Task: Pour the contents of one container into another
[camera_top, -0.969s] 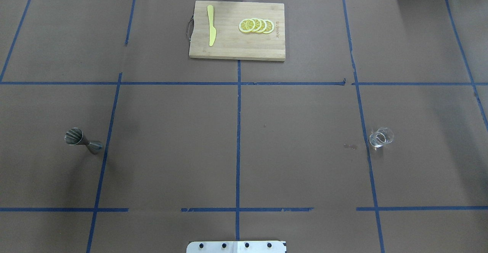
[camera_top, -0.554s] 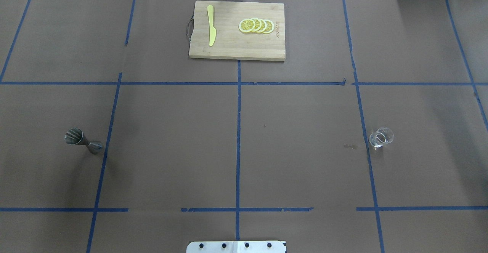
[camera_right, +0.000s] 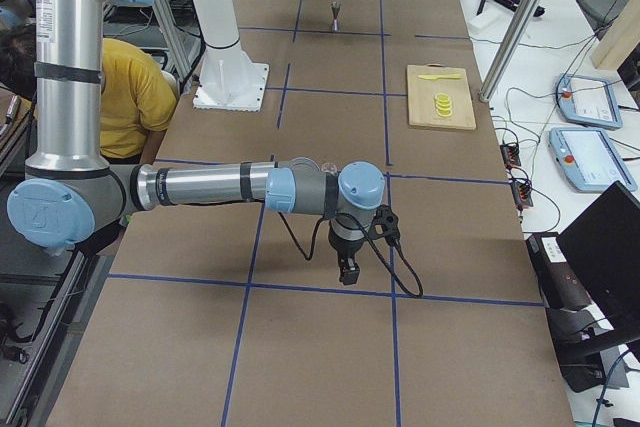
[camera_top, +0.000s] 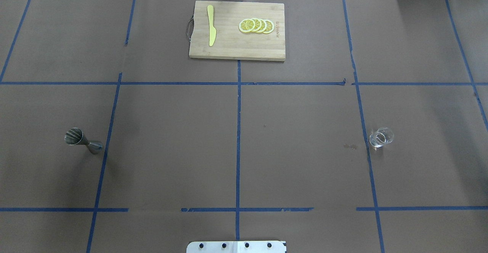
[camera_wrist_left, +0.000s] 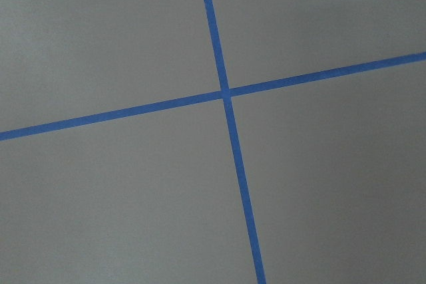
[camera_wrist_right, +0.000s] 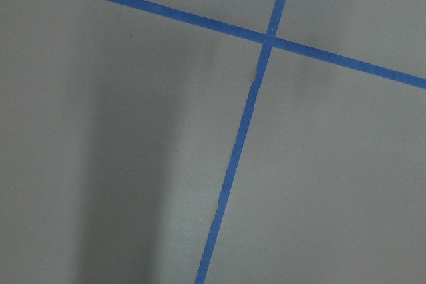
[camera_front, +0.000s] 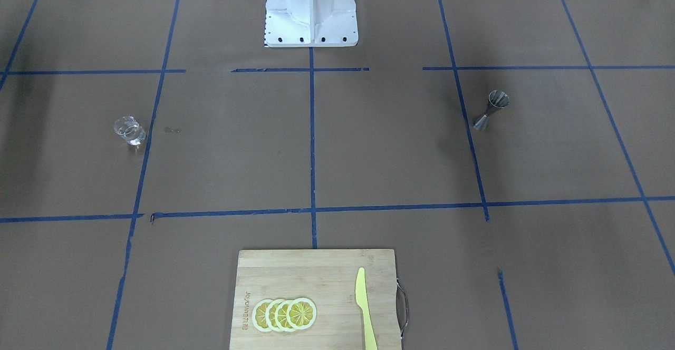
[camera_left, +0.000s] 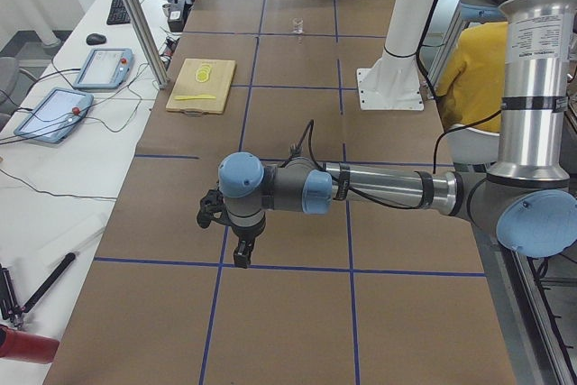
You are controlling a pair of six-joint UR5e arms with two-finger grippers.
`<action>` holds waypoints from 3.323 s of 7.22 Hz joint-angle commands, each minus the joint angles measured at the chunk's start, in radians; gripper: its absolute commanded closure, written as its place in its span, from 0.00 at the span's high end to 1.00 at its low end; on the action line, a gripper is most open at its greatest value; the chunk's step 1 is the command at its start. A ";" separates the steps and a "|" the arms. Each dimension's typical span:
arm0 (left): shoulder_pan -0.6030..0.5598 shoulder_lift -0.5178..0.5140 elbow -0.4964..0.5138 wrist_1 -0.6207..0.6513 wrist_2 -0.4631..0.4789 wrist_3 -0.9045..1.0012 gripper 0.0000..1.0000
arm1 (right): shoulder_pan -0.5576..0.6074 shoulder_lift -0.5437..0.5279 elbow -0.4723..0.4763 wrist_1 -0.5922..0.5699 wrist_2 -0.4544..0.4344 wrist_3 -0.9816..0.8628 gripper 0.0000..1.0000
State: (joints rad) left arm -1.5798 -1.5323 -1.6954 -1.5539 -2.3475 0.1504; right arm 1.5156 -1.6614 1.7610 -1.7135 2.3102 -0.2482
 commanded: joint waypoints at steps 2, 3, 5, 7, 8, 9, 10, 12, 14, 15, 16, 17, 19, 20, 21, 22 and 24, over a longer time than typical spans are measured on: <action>0.004 -0.003 -0.006 -0.005 -0.007 -0.002 1.00 | 0.000 0.000 0.003 0.000 0.000 0.000 1.00; 0.006 -0.005 -0.019 -0.008 -0.009 -0.006 1.00 | 0.000 0.000 0.006 0.000 0.000 0.000 1.00; 0.020 -0.061 -0.029 -0.034 -0.001 -0.006 1.00 | 0.000 0.012 0.005 0.000 0.002 0.001 1.00; 0.050 -0.089 -0.030 -0.171 -0.002 -0.053 1.00 | 0.000 0.017 0.005 0.000 0.002 0.001 1.00; 0.078 -0.097 -0.046 -0.217 -0.012 -0.298 1.00 | 0.000 0.018 0.005 0.000 0.002 0.001 1.00; 0.212 -0.092 -0.099 -0.342 0.010 -0.544 1.00 | 0.000 0.020 0.005 0.002 0.002 0.001 1.00; 0.286 -0.089 -0.157 -0.377 0.070 -0.636 1.00 | 0.000 0.023 0.005 0.002 0.002 0.000 1.00; 0.454 -0.095 -0.275 -0.382 0.222 -0.732 1.00 | 0.000 0.029 0.005 0.002 0.002 0.001 1.00; 0.660 -0.089 -0.305 -0.577 0.505 -0.912 1.00 | 0.000 0.029 0.003 0.002 0.002 0.000 1.00; 0.685 -0.057 -0.329 -0.586 0.531 -0.957 1.00 | 0.000 0.029 0.005 0.002 0.002 0.000 1.00; 0.769 -0.048 -0.337 -0.638 0.682 -1.103 1.00 | 0.000 0.029 0.005 0.009 0.002 0.001 1.00; 0.925 0.008 -0.343 -0.656 0.955 -1.206 1.00 | 0.000 0.029 0.005 0.021 0.002 0.001 1.00; 1.032 0.183 -0.356 -0.870 1.157 -1.317 1.00 | 0.000 0.028 0.003 0.022 0.002 0.000 1.00; 1.120 0.207 -0.356 -0.917 1.289 -1.369 1.00 | 0.000 0.028 0.003 0.022 0.002 0.000 1.00; 1.203 0.205 -0.356 -0.917 1.414 -1.422 1.00 | 0.000 0.028 0.003 0.022 0.002 0.000 1.00; 1.272 0.207 -0.354 -0.919 1.527 -1.425 1.00 | 0.000 0.028 0.003 0.022 0.002 0.000 1.00; 1.374 0.231 -0.349 -0.917 1.672 -1.425 1.00 | 0.000 0.028 0.003 0.022 0.002 0.000 1.00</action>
State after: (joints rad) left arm -0.2794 -1.3190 -2.0478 -2.4702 -0.7791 -1.2708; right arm 1.5156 -1.6337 1.7633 -1.6920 2.3117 -0.2485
